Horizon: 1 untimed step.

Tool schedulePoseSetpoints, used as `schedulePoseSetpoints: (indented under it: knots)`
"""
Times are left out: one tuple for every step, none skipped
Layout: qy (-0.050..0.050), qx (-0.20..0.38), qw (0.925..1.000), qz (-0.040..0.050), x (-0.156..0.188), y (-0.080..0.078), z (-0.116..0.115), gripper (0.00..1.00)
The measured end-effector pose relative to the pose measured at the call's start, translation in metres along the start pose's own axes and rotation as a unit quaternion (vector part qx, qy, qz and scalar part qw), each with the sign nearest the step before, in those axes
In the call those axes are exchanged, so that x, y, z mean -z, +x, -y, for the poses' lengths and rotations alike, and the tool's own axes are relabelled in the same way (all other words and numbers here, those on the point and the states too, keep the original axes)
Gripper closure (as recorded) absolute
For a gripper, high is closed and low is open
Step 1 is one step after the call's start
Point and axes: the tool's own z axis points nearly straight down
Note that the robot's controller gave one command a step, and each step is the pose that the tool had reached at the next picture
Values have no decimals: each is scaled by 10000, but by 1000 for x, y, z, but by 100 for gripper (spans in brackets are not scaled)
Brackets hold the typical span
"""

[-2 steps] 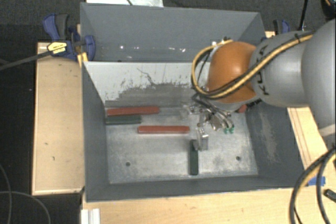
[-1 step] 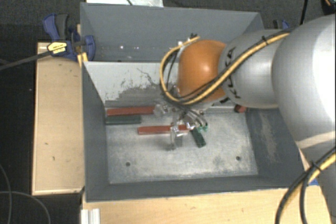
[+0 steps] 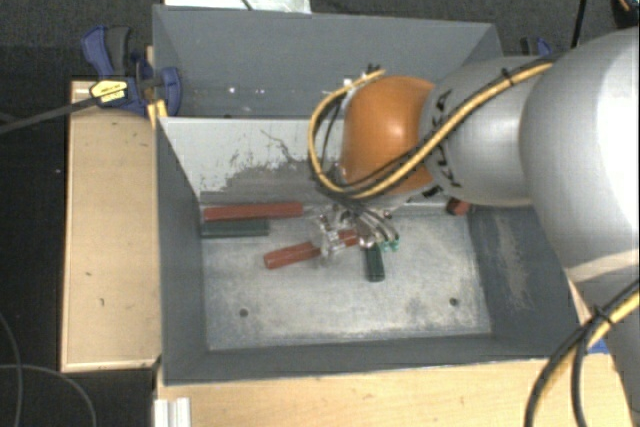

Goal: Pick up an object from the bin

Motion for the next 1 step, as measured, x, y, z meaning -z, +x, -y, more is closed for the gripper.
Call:
schedulePoseSetpoints:
  knots:
    - [10,625,9980,32,147,14,7,100]
